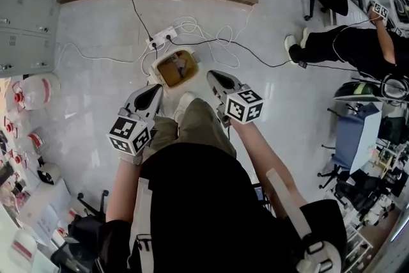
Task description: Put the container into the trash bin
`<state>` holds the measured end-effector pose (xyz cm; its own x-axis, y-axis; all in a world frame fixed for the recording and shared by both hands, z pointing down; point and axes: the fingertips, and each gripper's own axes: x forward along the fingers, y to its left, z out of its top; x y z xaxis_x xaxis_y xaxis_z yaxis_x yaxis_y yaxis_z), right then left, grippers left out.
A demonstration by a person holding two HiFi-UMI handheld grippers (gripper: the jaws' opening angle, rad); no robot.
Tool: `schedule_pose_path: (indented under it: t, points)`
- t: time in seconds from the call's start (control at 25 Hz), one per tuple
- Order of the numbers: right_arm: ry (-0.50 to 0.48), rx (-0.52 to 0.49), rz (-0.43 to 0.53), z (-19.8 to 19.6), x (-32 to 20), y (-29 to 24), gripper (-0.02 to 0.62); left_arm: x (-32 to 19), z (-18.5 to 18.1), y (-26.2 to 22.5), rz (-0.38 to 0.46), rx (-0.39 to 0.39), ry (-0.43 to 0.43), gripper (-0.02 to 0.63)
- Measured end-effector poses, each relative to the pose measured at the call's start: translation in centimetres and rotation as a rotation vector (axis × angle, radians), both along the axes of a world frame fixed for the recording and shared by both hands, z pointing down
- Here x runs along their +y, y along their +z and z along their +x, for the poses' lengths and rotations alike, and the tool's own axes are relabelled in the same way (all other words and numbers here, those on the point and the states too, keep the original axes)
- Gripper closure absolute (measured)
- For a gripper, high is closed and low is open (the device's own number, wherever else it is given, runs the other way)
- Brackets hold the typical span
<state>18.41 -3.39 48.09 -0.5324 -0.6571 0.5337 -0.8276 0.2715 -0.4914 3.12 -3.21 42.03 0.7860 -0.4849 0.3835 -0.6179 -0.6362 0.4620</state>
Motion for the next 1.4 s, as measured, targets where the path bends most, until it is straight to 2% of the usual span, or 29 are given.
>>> schedule_pose_path:
  t: [0.48,0.84,1.08,1.4]
  points:
    - [0.027,0.101,0.211,1.9,1.0,-10.9,0.580,-2.4,2.5,-7.0,0.114,0.028,0.115,0.598]
    - [0.134,0.161,0.334,3.4,2.3,-17.6,0.580,-3.5,3.1,-12.7,0.239,0.060,0.205,0.598]
    - [0.169,0.201,0.394,3.3,3.3,-20.9,0.580,-3.9,3.4,-15.8,0.316,0.080,0.227,0.598]
    - [0.192,0.236,0.446,2.1,4.4,-23.6,0.580,-3.7,3.3,-19.1,0.380,0.088,0.226,0.598]
